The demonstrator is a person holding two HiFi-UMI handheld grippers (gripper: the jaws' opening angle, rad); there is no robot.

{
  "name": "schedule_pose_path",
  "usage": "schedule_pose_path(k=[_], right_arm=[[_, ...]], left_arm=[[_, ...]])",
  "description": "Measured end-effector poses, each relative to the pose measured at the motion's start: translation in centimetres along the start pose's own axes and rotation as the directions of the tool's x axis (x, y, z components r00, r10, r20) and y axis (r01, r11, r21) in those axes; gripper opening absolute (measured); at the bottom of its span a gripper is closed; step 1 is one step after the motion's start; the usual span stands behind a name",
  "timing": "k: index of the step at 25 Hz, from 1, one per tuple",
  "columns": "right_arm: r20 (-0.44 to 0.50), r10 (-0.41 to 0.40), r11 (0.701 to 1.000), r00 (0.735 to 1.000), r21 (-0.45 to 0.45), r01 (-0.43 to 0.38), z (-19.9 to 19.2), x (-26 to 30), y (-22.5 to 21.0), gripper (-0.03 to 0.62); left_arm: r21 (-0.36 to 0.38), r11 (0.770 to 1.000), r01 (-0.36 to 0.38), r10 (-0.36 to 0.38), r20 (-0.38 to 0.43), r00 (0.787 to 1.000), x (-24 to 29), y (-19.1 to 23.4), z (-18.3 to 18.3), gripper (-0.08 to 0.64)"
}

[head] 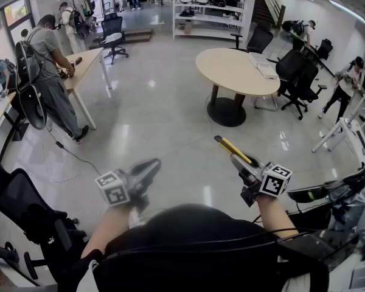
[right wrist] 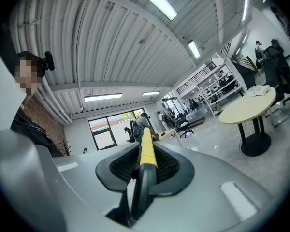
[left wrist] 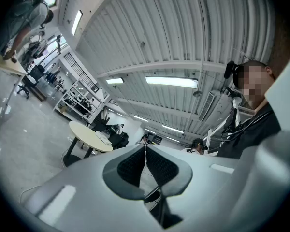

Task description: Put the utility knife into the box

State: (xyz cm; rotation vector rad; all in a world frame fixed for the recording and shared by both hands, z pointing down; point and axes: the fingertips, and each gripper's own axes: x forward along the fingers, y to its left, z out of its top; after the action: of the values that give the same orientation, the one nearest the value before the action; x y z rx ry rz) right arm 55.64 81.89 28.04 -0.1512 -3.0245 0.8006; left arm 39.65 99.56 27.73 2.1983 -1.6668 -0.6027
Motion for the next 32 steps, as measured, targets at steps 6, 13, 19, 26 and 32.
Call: schedule_pose_path(k=[6,13,19,26,32], right_arm=[[-0.002,-0.004,1.000,1.000,-0.007,0.004,0.1,0.4,-0.1,0.087],[-0.014,0.012,1.000,1.000,-0.001,-0.012,-0.2,1.9,0.5,0.089],[-0.018,0.025,1.000,1.000,0.010,-0.025,-0.8,5.7,1.4,0.094],[-0.042,0.034,0.999,0.999,0.005,-0.034,-1.8,12.3,3.3,0.094],[-0.057,0.026,1.000,0.998,-0.004,-0.027,-2.1,17.7,4.2,0.094]], left_arm=[[-0.002,1.000,-0.008,0.008,0.007,1.000,-0.4,0.6,0.1,0.008],[-0.005,1.000,-0.007,0.008,0.021,1.000,-1.3,1.7,0.8,0.006],[0.001,1.000,-0.030,0.030,0.034,0.999,-4.4,3.7,2.6,0.006],[0.009,0.997,-0.078,0.077,0.056,0.995,-9.9,7.8,5.3,0.006],[0.009,0.993,-0.114,0.113,0.080,0.990,-14.3,12.0,7.6,0.006]])
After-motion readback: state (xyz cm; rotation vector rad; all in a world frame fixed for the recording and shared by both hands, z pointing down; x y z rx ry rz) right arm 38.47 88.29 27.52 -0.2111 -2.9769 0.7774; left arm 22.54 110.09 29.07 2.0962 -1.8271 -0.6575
